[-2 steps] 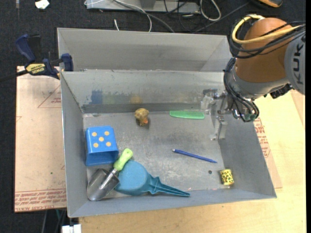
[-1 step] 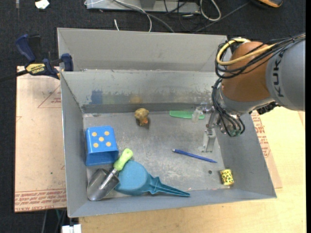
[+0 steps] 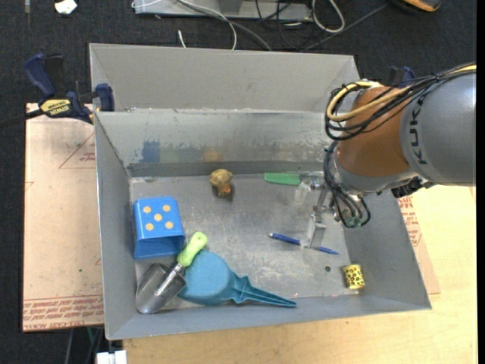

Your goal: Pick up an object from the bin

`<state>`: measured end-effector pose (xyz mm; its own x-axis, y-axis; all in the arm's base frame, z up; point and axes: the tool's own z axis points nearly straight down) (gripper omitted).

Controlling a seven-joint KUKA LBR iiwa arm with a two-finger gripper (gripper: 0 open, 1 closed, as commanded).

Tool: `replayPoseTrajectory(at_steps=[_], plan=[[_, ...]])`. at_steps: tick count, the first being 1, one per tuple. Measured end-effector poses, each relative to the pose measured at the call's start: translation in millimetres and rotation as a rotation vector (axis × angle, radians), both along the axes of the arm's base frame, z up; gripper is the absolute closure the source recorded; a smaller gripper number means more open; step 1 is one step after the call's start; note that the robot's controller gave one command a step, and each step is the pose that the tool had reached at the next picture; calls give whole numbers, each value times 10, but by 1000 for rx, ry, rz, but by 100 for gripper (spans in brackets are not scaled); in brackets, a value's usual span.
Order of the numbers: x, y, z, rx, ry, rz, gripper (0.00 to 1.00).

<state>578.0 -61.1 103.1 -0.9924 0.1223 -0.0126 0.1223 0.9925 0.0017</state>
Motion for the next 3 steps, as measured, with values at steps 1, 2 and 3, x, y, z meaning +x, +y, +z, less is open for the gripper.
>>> replayPoseTrajectory(at_steps=[1,2,3], plan=[[-126,-149,-324,3,7,-63,0],[-247,-108,-328,3,-5,-111,100],[-247,-108,-328,3,-5,-111,100]])
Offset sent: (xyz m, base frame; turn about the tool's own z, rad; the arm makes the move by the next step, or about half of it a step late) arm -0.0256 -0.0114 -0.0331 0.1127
